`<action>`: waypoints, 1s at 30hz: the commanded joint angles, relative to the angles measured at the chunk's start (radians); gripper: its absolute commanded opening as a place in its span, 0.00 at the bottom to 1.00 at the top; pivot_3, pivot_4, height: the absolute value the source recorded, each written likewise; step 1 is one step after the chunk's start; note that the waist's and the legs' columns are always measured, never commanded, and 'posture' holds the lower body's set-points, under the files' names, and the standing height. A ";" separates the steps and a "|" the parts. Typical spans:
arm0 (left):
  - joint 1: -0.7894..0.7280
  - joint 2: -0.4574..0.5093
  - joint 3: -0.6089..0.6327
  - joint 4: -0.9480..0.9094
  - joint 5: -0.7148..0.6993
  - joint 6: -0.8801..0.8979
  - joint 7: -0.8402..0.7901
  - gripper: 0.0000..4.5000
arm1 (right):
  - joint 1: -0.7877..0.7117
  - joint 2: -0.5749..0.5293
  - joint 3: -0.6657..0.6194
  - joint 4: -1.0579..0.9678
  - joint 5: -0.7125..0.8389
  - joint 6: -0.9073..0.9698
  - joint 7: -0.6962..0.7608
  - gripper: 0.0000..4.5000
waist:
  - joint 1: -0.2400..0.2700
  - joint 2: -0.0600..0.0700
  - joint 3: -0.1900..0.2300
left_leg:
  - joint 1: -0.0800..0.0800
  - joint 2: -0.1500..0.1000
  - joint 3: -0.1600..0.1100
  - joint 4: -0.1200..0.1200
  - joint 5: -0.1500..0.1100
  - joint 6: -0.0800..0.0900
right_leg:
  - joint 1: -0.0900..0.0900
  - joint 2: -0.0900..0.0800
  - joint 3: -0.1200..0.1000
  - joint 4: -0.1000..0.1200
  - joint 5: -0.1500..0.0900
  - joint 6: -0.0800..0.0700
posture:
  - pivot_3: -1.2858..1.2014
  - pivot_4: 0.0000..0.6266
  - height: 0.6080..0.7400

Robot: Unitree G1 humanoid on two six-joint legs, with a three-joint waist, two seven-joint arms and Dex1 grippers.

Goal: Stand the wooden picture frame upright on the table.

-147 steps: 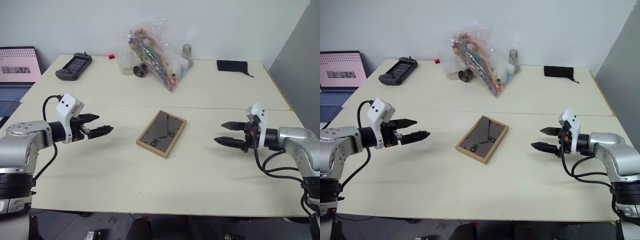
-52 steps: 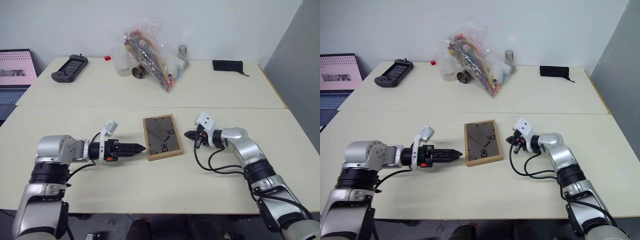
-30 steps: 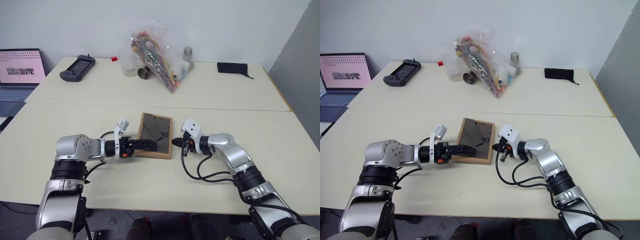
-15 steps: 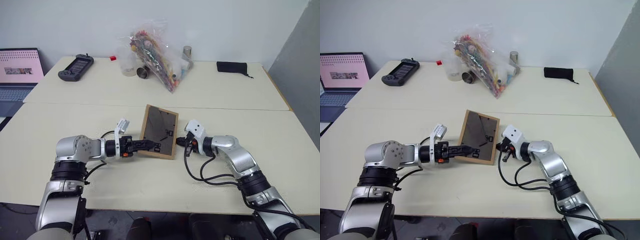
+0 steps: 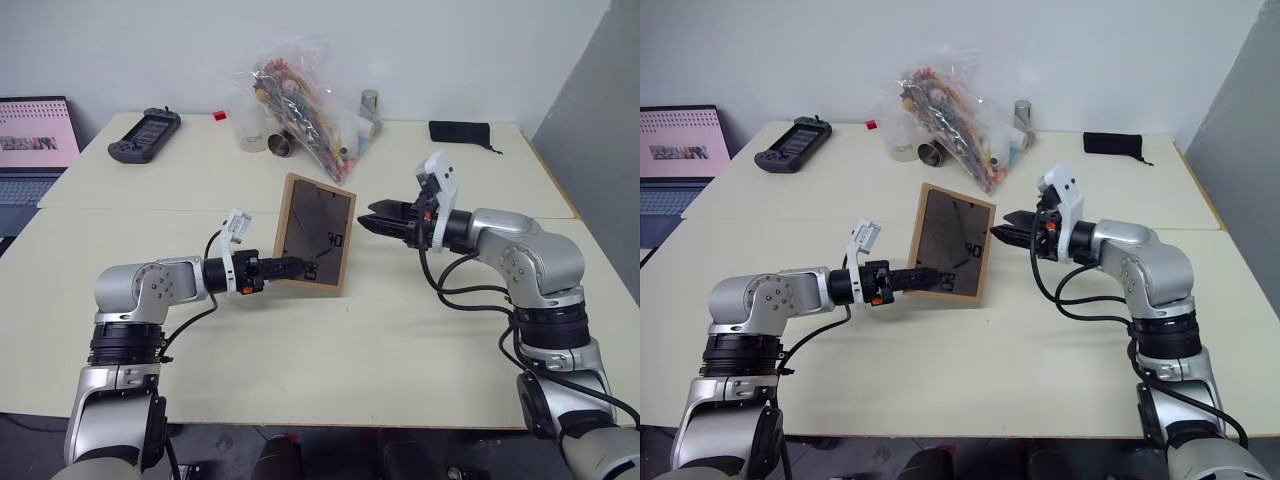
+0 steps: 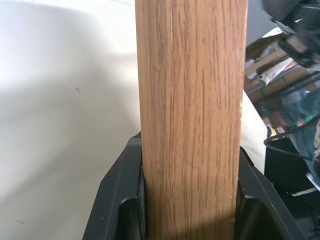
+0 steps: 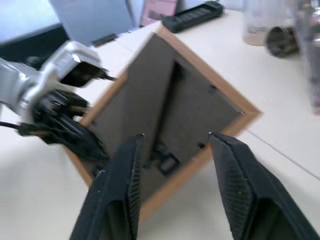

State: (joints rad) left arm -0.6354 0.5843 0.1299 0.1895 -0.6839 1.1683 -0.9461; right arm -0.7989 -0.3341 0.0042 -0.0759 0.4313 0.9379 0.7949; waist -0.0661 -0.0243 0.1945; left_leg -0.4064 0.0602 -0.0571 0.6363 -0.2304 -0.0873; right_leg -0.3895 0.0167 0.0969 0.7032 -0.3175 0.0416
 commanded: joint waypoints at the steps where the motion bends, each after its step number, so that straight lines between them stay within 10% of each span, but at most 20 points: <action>1: -0.009 -0.003 0.036 -0.073 -0.046 -0.010 0.000 0.29 | -0.063 0.034 0.005 0.007 0.036 0.006 -0.028 0.72 | 0.001 0.000 0.000 | -0.001 0.000 0.000 0.000 0.000 0.000 | -0.001 0.000 0.000 0.000 0.000 0.000 | 0.52 0.24 1.00; 7: -0.002 -0.002 0.042 -0.097 -0.058 -0.006 0.021 0.29 | -0.100 0.084 0.032 0.061 0.037 -0.025 -0.048 1.00 | 0.006 0.000 0.000 | -0.003 0.000 0.000 -0.003 0.000 0.000 | -0.002 -0.001 -0.001 -0.005 0.000 0.000 | 0.52 0.24 1.00; 17: -0.003 -0.010 0.037 -0.107 -0.067 0.000 0.030 0.29 | -0.118 0.169 0.129 0.061 0.029 -0.097 -0.028 1.00 | 0.007 0.000 0.000 | -0.004 0.000 0.000 -0.006 0.000 0.000 | -0.004 -0.001 -0.001 -0.006 0.000 0.000 | 0.52 0.24 1.00; 30: -0.015 -0.023 0.084 -0.078 -0.105 0.055 0.081 0.29 | -0.022 -0.052 0.096 -0.120 0.144 0.004 0.113 1.00 | 0.010 0.000 0.000 | -0.009 0.000 -0.001 -0.005 0.000 0.000 | -0.007 -0.001 -0.002 -0.006 0.000 0.000 | 0.52 0.24 1.00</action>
State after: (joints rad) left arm -0.6227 0.5581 0.1672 0.1246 -0.7558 1.2167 -0.8801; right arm -0.8226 -0.3764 0.1089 -0.1399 0.5335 0.9352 0.8837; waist -0.0561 -0.0243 0.1945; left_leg -0.4151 0.0604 -0.0585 0.6310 -0.2302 -0.0874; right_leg -0.3970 0.0160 0.0947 0.6976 -0.3172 0.0412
